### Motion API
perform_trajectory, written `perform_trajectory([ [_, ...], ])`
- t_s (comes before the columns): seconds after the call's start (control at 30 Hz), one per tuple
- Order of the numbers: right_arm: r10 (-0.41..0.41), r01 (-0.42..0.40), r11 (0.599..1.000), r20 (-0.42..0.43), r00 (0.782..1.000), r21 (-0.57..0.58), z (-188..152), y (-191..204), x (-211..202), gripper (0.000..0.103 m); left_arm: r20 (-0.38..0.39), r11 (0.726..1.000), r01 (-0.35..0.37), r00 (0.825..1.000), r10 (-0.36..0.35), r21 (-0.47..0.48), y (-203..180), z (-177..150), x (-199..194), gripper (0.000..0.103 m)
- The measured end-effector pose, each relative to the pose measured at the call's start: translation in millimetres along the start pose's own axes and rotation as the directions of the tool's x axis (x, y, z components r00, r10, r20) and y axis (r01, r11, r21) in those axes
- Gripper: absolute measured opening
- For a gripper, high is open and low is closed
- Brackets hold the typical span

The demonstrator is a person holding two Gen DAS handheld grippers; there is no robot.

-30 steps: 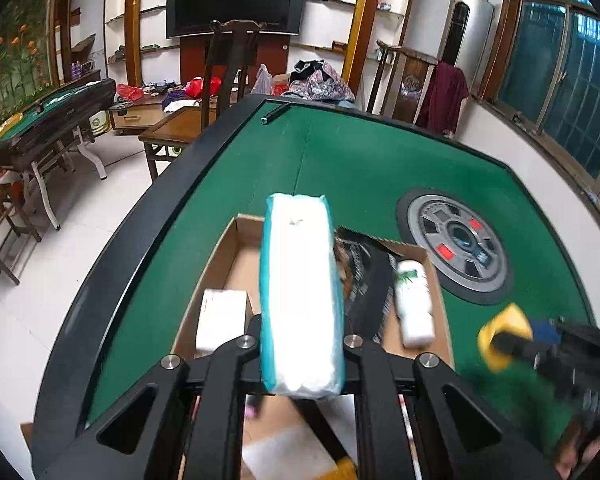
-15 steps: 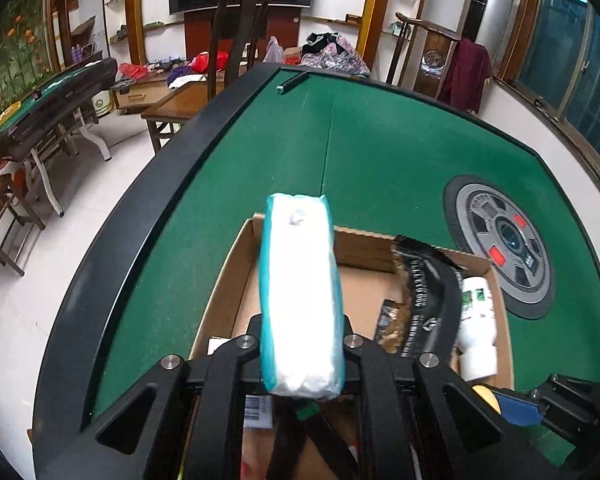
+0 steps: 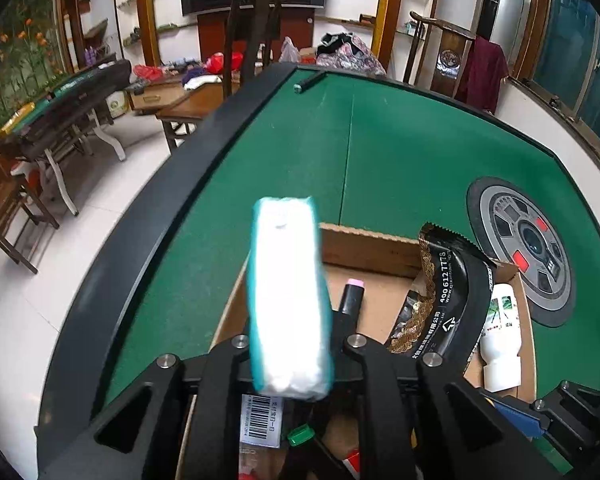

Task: Organize objects
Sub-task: 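Carry the teal packet and yellow lid over the tray with both tools, then release the teal packet and yellow lid into the tray, opening both tools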

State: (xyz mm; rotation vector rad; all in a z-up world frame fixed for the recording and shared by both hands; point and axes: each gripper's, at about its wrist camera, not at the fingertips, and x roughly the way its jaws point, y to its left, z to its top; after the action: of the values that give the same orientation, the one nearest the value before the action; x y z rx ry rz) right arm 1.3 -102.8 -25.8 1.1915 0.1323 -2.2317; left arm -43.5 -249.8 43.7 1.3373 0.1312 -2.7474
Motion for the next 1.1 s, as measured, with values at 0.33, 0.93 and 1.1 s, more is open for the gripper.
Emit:
perform_trajectory([
  [0.33,-0.003,0.003,0.999,0.0,1.0,-0.036,-3.0,9.4,-1.8,0.045,0.096,0.999,-0.051,0.994,0.05,0.0,2.0,1.3,-32.0,0.058],
  [0.93,-0.066,0.081,0.994,0.185,0.98,-0.077,-48.6,19.3,-89.4,0.076,0.37,0.981,-0.02,0.924,0.091,-0.192,8.0,-54.6,-175.5,0.103],
  [1.1,-0.079,0.091,0.995,0.21,0.974,-0.048,-66.8,11.3,-110.1,0.077,0.322,0.961,0.057,0.946,0.034,-0.269,14.6,-82.0,-183.3,0.103],
])
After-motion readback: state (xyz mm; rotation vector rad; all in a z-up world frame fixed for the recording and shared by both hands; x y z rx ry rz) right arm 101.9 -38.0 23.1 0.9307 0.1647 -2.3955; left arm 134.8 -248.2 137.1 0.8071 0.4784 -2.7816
